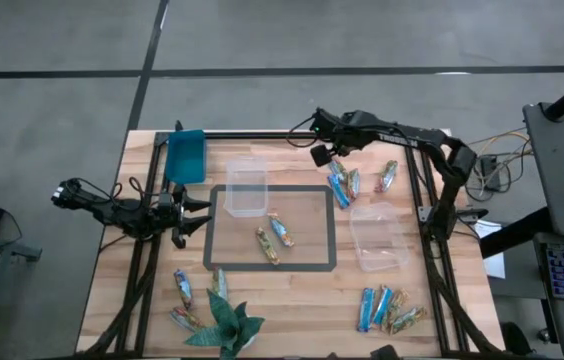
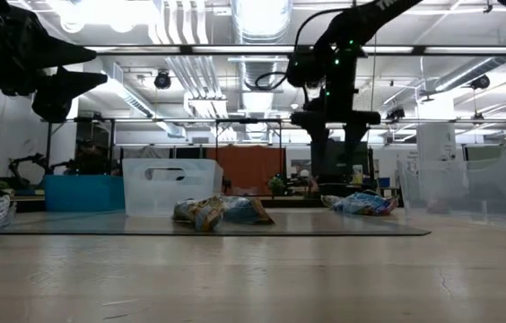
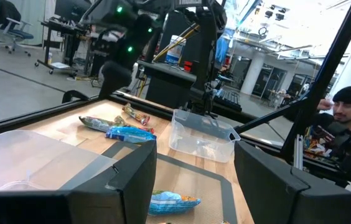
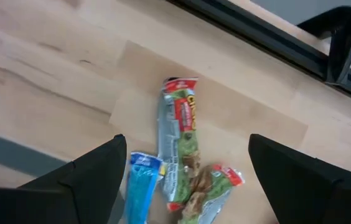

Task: Pick and place Granola Bars by type
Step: Put the red granola bar into the right transparent bin

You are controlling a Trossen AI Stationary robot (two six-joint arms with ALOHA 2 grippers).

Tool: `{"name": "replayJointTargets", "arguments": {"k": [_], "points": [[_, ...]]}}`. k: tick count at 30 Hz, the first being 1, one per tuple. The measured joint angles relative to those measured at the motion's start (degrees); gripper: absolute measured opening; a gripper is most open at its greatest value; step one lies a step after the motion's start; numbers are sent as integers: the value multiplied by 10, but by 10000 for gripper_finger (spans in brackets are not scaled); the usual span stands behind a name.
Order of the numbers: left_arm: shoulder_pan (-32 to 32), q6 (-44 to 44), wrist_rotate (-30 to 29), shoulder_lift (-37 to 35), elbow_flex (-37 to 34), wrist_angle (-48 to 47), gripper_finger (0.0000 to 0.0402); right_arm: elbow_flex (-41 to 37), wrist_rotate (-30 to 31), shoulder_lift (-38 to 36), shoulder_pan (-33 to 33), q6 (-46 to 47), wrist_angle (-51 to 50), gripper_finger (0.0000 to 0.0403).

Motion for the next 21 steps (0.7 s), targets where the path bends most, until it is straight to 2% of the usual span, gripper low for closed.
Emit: {"name": "replayJointTargets", "arguments": {"k": [21], "points": [[0,0,0,0,0,0,197,-18,-60,99,-12,10,19,325]]}}
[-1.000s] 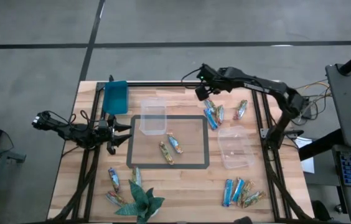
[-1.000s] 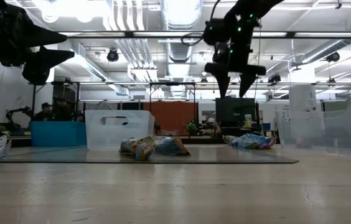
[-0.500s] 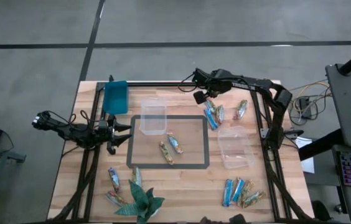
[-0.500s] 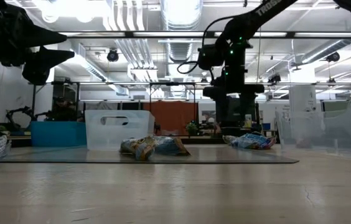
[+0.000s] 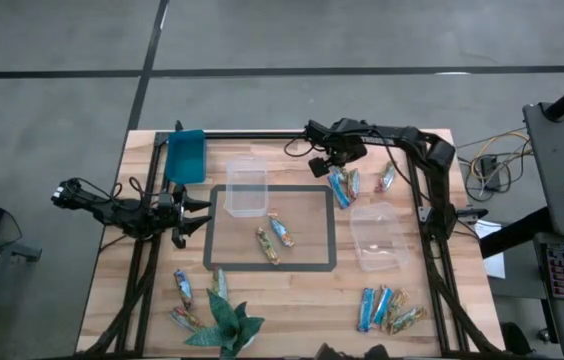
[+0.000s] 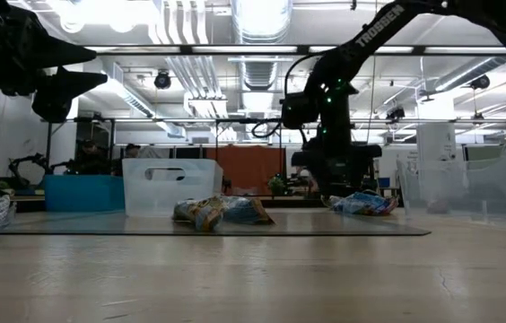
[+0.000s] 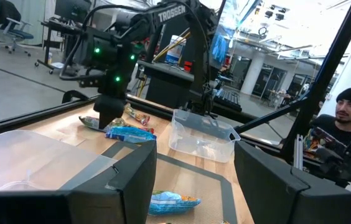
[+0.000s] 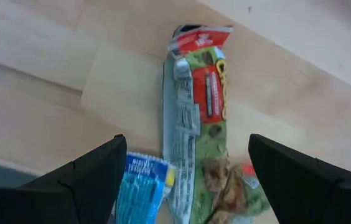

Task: Pick and place Granola Bars by type
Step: Put the red granola bar into the right transparent bin

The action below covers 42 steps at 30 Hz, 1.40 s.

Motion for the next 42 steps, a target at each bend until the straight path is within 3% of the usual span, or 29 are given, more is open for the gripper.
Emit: {"name": "replayJointTargets", "arguments": {"k": [21,42], "points": [[0,0,0,0,0,0,197,0,-3,36,-19,-17,14,315],[0,0,0,0,0,0,197,-1,8,37,-19,-30,25,102]]}}
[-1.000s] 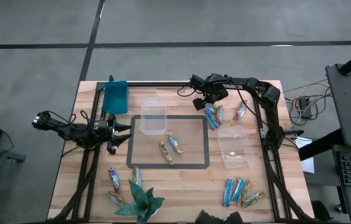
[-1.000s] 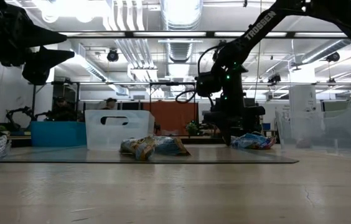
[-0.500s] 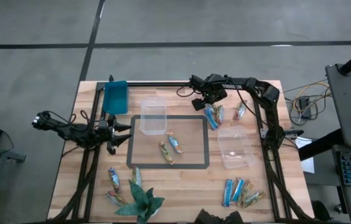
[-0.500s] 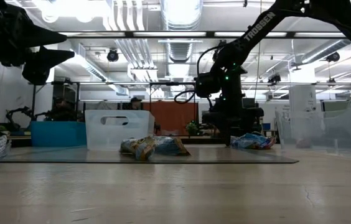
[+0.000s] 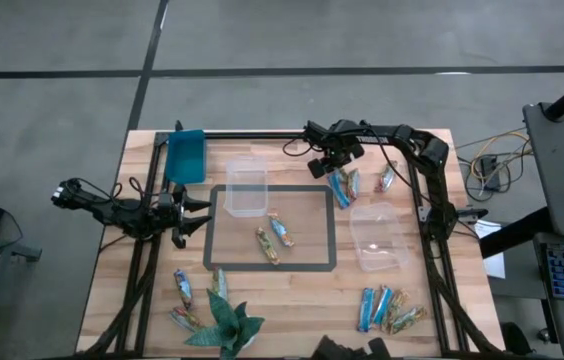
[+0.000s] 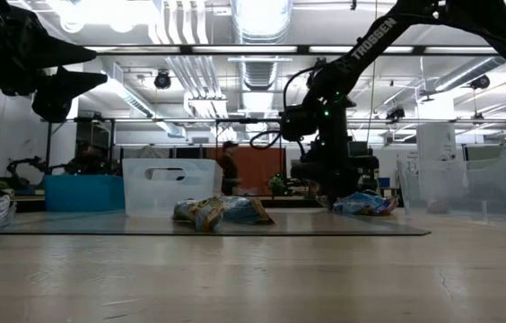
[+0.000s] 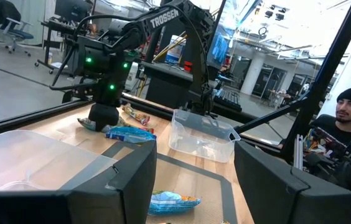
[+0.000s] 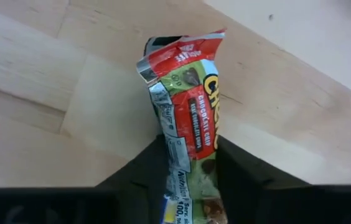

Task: Pick and place Granola Bars by type
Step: Put the red granola bar into the right transparent bin

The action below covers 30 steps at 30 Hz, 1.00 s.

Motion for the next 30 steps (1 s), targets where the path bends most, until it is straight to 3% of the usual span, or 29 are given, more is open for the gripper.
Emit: {"name": "replayJointTargets", "arguments": {"k": [7,16,30], "points": [[0,0,0,0,0,0,197,5,7,-1,-2,-23,-3,36],[0,0,0,0,0,0,197,48,-4,-27,-1,-52,-42,19],[0,0,0,0,0,0,197,280,-10,-55,51,-163,-241,17]]}}
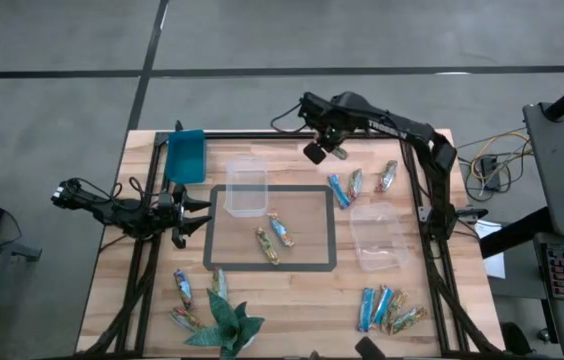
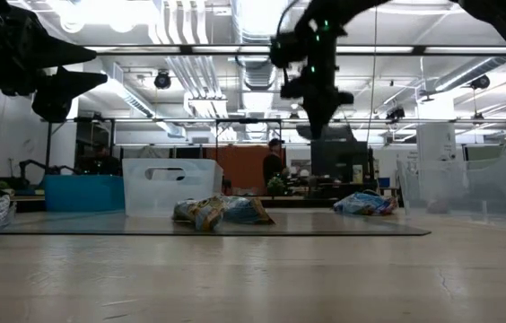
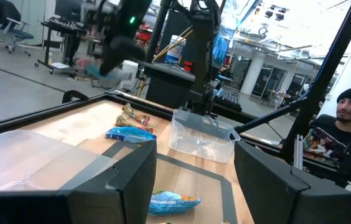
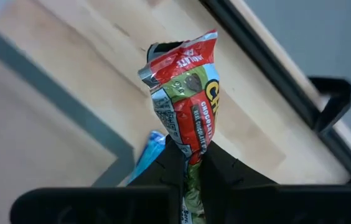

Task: Pick and place Granola Bars by type
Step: Put the red granola bar into the right transparent bin

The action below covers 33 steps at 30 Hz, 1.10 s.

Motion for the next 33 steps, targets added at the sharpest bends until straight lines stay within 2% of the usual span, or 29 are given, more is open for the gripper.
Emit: {"name": "replayJointTargets", "arguments": {"k": [6,11,16,27,33], "points": [[0,0,0,0,0,0,197,99,-2,0,33,-33,-74,17],[0,0,0,0,0,0,197,159,-37,0,69,-62,-137,17],[0,0,0,0,0,0,197,190,-57,-19,117,-88,-135,17],[0,0,0,0,0,0,197,186,-59,-64,225,-86,-135,17],[0,0,0,0,0,0,197,133,-60,-77,286,-99,-135,17]]}}
